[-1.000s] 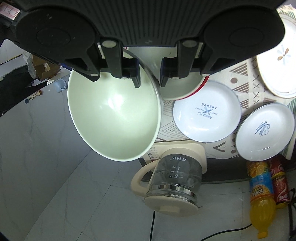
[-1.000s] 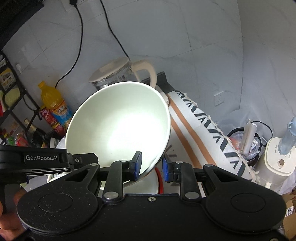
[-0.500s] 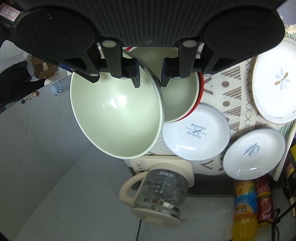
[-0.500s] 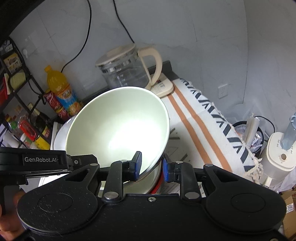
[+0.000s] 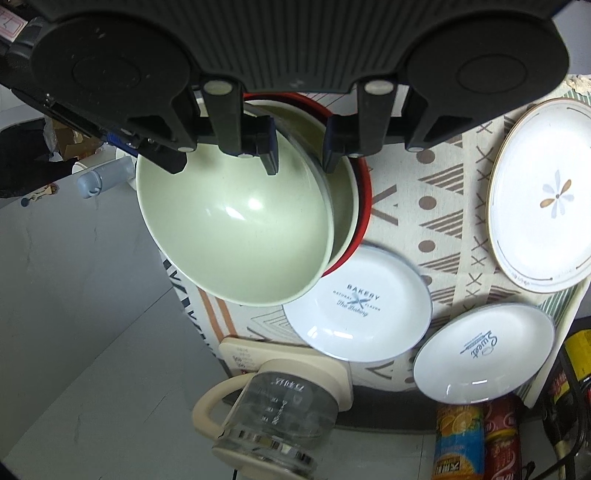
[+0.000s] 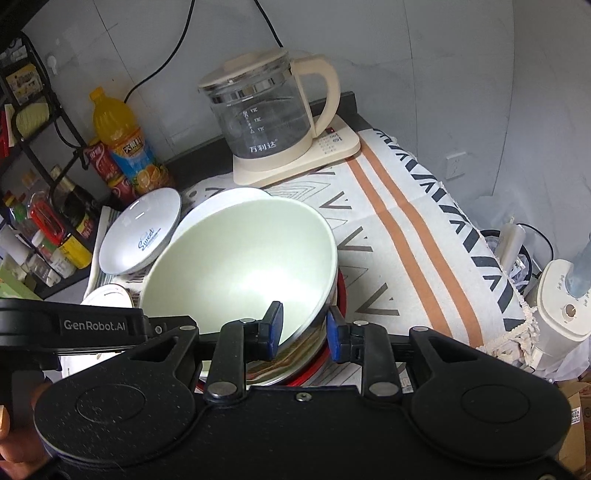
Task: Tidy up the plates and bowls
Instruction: 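Carry the green bowl over the stacked bowls and lower it in, then open the right gripper and lift it off the bowl stack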
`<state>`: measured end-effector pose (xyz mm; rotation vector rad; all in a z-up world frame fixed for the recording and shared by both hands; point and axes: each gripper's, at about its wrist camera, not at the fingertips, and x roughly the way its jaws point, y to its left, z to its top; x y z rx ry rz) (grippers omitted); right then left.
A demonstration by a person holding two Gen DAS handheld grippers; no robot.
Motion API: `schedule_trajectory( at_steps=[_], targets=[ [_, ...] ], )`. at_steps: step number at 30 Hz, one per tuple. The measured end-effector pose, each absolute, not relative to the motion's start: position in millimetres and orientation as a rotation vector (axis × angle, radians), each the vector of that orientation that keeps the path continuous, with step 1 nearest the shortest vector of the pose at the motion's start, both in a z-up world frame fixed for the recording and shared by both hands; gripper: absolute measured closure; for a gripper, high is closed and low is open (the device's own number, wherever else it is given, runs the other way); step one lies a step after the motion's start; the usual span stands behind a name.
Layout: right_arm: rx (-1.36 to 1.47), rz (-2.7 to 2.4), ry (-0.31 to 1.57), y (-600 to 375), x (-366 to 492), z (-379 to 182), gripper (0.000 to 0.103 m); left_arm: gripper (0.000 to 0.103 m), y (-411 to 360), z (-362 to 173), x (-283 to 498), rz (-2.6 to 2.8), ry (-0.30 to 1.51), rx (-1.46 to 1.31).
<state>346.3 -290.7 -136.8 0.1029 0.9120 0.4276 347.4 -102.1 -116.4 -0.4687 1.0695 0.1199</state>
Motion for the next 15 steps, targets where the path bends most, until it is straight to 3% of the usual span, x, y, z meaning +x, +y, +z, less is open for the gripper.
schedule_trajectory(
  at_steps=[7,12,15],
  targets=[
    [0.098,0.437,0.913,-285.5,346.2,-136.6,0.074,0.076,-95.9,-121.2,347.1,0.128,1.081,-0.474],
    [0.116,0.427,0.897,-287.9,343.2,-132.4,0.074,0.057,-96.2,-109.3,344.0,0.123,1.045,-0.436],
    [0.123,0.422,0.885,-289.5,339.9,-128.0,0.067,0.049,-93.7,-101.5,340.0,0.133,1.017,-0.432]
  ],
)
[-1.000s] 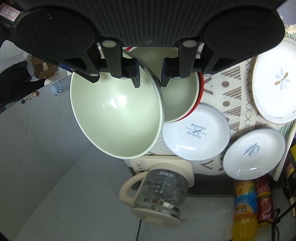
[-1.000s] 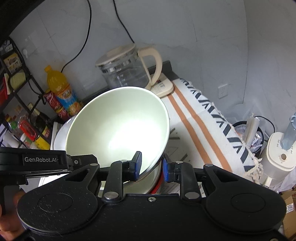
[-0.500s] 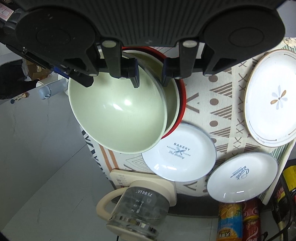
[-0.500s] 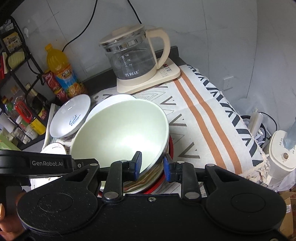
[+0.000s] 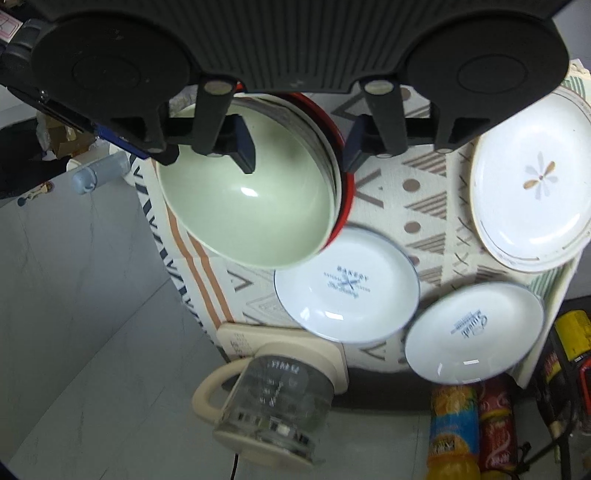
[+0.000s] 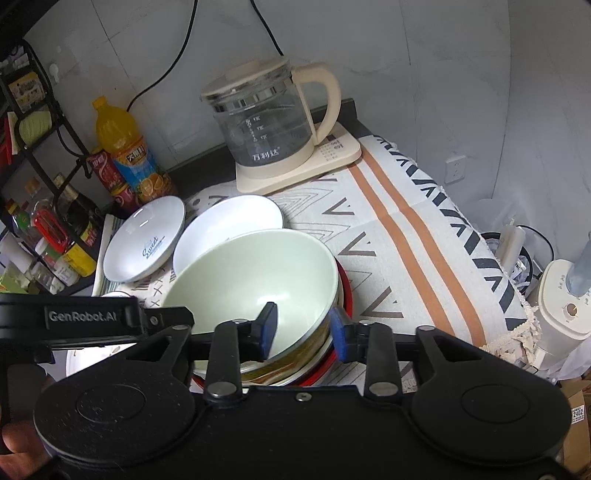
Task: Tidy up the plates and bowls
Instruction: 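Open the right gripper and lift it off the bowl stack, then move the right gripper toward the white plate printed 'Sweet'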
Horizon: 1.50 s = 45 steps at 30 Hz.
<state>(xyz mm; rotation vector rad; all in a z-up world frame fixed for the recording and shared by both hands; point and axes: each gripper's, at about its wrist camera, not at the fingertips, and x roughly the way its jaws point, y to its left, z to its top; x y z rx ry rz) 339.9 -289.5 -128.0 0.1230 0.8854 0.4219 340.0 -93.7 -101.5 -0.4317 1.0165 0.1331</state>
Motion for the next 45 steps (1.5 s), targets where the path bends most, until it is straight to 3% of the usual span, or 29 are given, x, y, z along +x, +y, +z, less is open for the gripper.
schedule_trajectory(
  at_steps=[3,9,11,14,18,45],
  targets=[
    [0.117,0.428,0.865,-288.7,335.8,-122.4,0.06,0.042,-89.7,-96.3,334.8,0.148,0.993,-0.438],
    [0.09,0.447,0.886,-280.2,326.3,-128.9,0.051,0.038,-78.1,-94.1,319.6,0.188,0.972,-0.446],
    [0.07,0.448,0.911,-276.6,321.9,-136.3,0.041,0.037,-73.0,-94.3,313.1,0.199,0.967,-0.452],
    [0.075,0.456,0.931,-275.6,315.1,-143.8,0.034,0.029,-65.6,-94.0,301.5,0.223,0.953,-0.461],
    [0.061,0.452,0.95,-273.1,306.2,-146.2,0.03,0.023,-53.3,-93.6,285.3,0.255,0.943,-0.479],
    [-0.012,0.778,0.925,-181.7,266.2,-124.7,0.0,0.016,26.2,-81.3,170.7,0.574,0.888,-0.486]
  ],
)
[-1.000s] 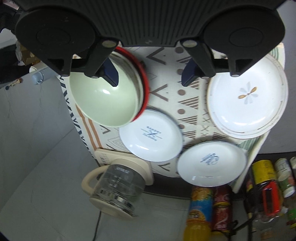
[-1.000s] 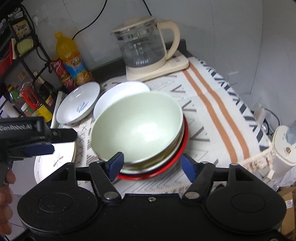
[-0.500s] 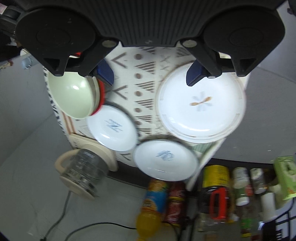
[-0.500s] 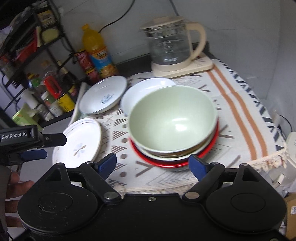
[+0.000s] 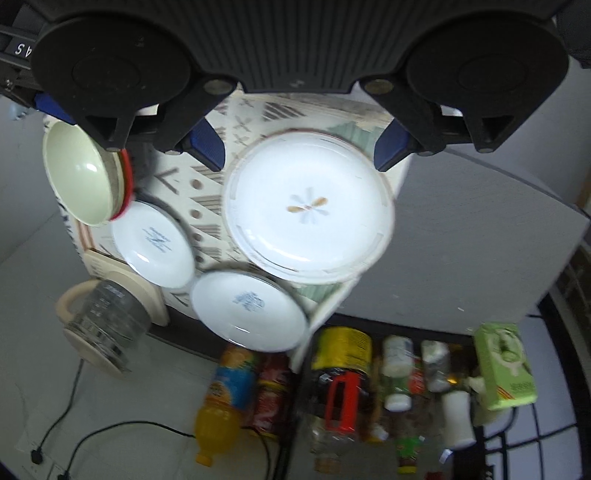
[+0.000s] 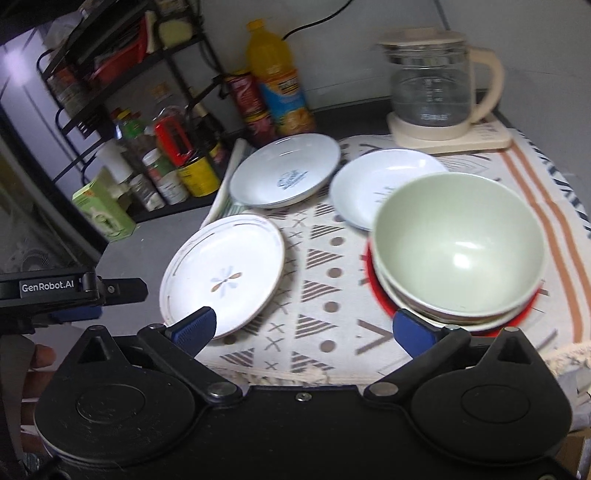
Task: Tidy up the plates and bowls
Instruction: 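Move the right gripper toward the white plate printed 'Sweet'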
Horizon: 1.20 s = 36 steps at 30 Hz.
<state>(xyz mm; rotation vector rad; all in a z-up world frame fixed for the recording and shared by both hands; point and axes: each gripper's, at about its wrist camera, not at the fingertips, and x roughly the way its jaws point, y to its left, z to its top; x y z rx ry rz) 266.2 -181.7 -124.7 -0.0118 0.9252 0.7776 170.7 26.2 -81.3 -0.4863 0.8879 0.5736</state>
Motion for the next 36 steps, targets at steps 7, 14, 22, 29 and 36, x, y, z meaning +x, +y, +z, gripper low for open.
schedule_trajectory(
  at_steps=[7,14,22,29,36],
  targets=[
    [-0.024,0.805,0.936,-156.2,269.7,-128.5,0.0,0.01,42.8,-81.1,169.2,0.566,0.917,-0.507],
    [-0.032,0.795,0.948,-132.3,282.2,-130.9,0.0,0.005,68.1,-94.8,184.5,0.535,0.958,-0.539],
    [-0.018,0.755,0.946,-100.4,307.6,-128.8,0.0,0.005,107.5,-102.9,219.8,0.491,0.977,-0.549],
    [0.033,0.696,0.952,-76.7,341.3,-129.3,0.006,0.006,140.9,-110.2,260.5,0.44,0.98,-0.566],
    [0.118,0.668,1.018,-52.3,374.5,-146.4,0.022,0.009,167.9,-124.3,296.5,0.393,0.969,-0.602]
  ],
)
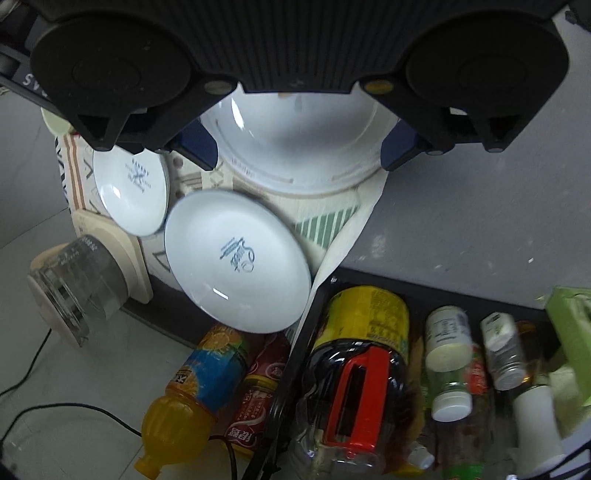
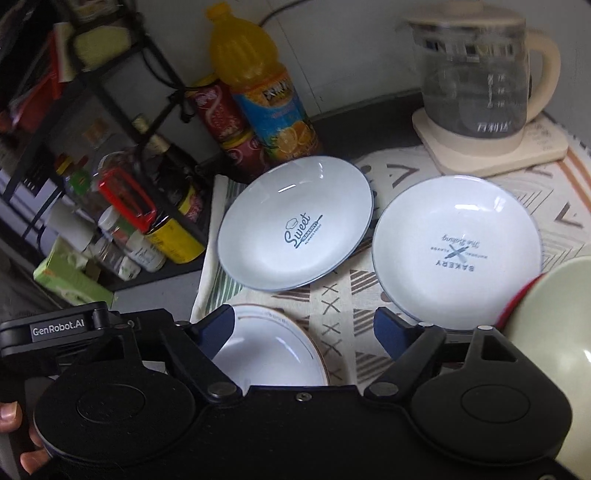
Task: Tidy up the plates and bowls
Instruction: 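Move the right gripper toward the white plate printed 'Sweet', then close the right gripper on the rim of the 'Sweet' plate, then lift the 'Sweet' plate and carry it over the large white plate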
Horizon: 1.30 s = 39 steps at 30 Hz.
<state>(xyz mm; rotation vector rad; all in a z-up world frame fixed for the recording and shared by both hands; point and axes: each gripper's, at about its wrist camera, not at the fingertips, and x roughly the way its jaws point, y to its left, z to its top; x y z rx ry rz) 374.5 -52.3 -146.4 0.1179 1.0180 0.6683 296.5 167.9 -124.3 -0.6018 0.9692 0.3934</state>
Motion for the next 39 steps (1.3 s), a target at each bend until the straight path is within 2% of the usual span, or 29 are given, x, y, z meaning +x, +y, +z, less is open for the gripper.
schedule_trajectory(
  at_steps=[4,7,9,17,22,24,29,32,39],
  targets=[
    [0.181,0.628,1.053,-41.3,388.5,-161.5,0.033,0.016,180.4,-133.6,314.1,0.364,0.959,-0.606],
    [0.235,0.596,1.075,-36.3,398.9,-173.4,0.043,0.026,189.7,-142.2,324.9,0.347,0.951,-0.627],
    [0.27,0.582,1.085,-33.7,404.5,-181.1,0.047,0.036,195.6,-149.0,331.0,0.339,0.943,-0.644],
    [0.392,0.55,1.13,-24.6,425.0,-210.2,0.066,0.057,213.8,-179.8,352.1,0.299,0.918,-0.736],
    [0.436,0.526,1.15,-21.5,438.1,-227.3,0.072,0.067,218.0,-194.5,364.9,0.278,0.912,-0.772],
    [0.455,0.511,1.162,-22.1,443.2,-233.9,0.075,0.075,220.0,-200.9,369.5,0.273,0.915,-0.8],
    [0.462,0.502,1.175,-19.8,452.3,-244.4,0.081,0.08,221.5,-213.4,379.0,0.264,0.926,-0.826],
    [0.45,0.494,1.182,-17.6,456.7,-247.0,0.088,0.085,222.9,-222.6,382.2,0.271,0.936,-0.86],
    [0.384,0.476,1.19,-7.9,458.8,-245.6,0.088,0.087,225.2,-232.9,380.7,0.277,0.934,-0.908]
  ],
)
